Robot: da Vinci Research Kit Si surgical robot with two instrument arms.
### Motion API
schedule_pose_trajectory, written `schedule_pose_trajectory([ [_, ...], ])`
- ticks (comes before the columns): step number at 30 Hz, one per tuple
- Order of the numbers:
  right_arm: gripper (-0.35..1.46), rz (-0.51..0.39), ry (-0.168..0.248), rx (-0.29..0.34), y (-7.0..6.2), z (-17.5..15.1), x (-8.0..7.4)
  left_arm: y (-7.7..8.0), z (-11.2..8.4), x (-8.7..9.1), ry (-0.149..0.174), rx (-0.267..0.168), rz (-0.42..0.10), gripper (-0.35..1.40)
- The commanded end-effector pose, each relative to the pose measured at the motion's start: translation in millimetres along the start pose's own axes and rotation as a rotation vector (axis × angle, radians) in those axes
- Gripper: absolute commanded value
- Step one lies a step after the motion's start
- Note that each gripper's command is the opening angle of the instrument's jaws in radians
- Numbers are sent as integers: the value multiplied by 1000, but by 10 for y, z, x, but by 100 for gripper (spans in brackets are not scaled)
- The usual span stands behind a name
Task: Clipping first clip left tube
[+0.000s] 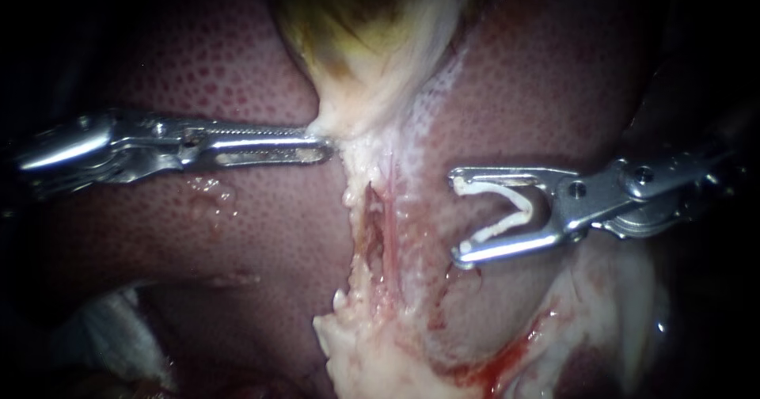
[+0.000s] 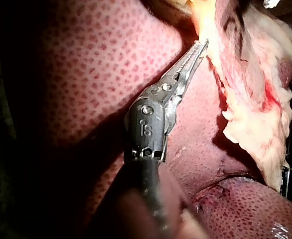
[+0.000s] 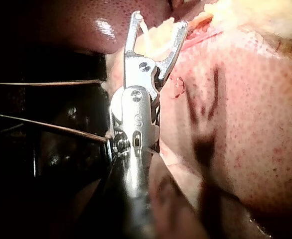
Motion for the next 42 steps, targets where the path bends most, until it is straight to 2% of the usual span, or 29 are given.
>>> schedule_pose_trajectory([
  [1, 60, 0, 0, 0, 0, 0, 0, 0, 0, 0, 0, -1, 0, -35],
  [8, 60, 0, 1, 3, 0, 0, 0, 1, -7, 4, 1, 4, -2, -35],
  [12, 60, 0, 1, 3, 0, 0, 0, 0, -25, 16, 1, 11, -10, -35],
  [15, 60, 0, 1, 3, 0, 0, 0, -2, -51, 33, 29, 24, -28, -35],
  [18, 60, 0, 1, 3, 0, 0, 0, -3, -74, 51, 61, 33, -13, -35],
  [21, 60, 0, 1, 3, 0, 0, 0, -2, -92, 64, 86, 40, -7, -35],
  [24, 60, 0, 1, 3, 0, 1, 0, 3, -102, 72, 105, 39, 4, -35],
  [29, 60, 0, 1, 3, 0, 1, 0, 11, -105, 77, 111, 42, 7, -35],
  [36, 60, -2, 1, 1, 0, 6, -2, 11, -104, 75, 111, 43, 8, -35],
  [39, 60, -7, 1, 1, 2, 18, -11, 11, -104, 75, 111, 43, 8, -35],
  [42, 60, 5, -2, 8, 5, 40, -29, 11, -105, 75, 111, 43, 8, -35],
])
